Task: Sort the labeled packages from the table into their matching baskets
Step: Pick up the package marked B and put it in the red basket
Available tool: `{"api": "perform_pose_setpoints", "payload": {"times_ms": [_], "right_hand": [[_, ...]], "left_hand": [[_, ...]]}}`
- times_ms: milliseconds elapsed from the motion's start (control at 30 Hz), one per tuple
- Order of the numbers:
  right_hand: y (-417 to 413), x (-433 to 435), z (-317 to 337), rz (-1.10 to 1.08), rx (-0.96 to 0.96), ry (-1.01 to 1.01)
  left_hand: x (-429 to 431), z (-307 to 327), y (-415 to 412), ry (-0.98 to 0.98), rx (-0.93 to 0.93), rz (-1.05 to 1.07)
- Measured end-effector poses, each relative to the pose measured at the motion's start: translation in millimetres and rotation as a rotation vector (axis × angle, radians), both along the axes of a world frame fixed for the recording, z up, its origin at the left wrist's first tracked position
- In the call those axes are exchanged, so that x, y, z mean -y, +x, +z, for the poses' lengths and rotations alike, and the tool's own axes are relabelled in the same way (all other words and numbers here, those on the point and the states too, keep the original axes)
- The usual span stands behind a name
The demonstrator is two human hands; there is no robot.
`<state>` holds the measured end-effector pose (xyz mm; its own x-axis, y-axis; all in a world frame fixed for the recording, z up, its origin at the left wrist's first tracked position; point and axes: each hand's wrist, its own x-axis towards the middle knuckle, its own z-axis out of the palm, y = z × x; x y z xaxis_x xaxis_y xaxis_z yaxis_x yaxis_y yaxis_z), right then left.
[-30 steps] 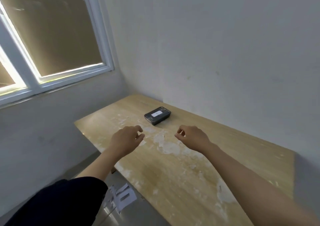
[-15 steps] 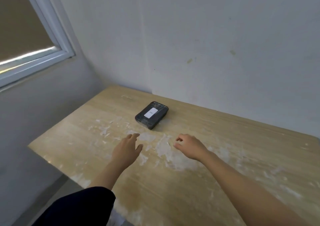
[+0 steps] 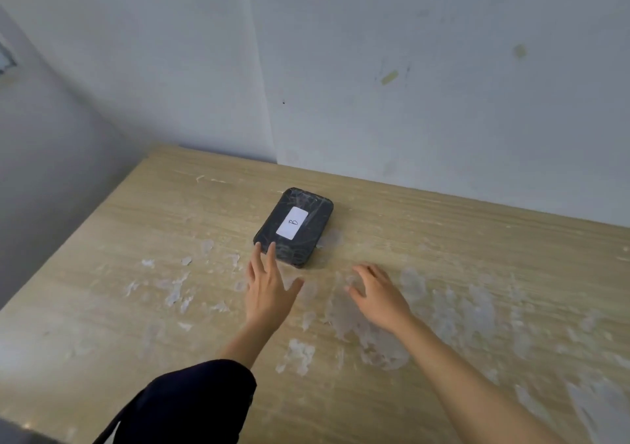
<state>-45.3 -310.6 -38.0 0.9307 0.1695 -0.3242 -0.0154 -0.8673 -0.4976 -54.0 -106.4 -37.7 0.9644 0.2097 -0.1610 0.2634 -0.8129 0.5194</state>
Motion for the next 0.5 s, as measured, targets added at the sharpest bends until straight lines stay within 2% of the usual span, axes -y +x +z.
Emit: {"api": "perform_pose_setpoints", "payload": {"times_ms": [233, 367, 500], "right_hand": [[38.7, -45.8, -35.8, -0.189, 0.021, -0.019], [46.8, -47.8, -53.1, -0.100, 0.015, -0.133], [45.7, -44.7, -60.1, -0.087, 0.027, -0.123]], "left_hand": [[-13.0, -27.2, 44.2, 0.028, 0.011, -0.047], [-24.3, -36.7, 55.6, 0.011, 0.053, -0.115], [-46.7, -38.6, 75.5, -0.011, 0.094, -0.212]]}}
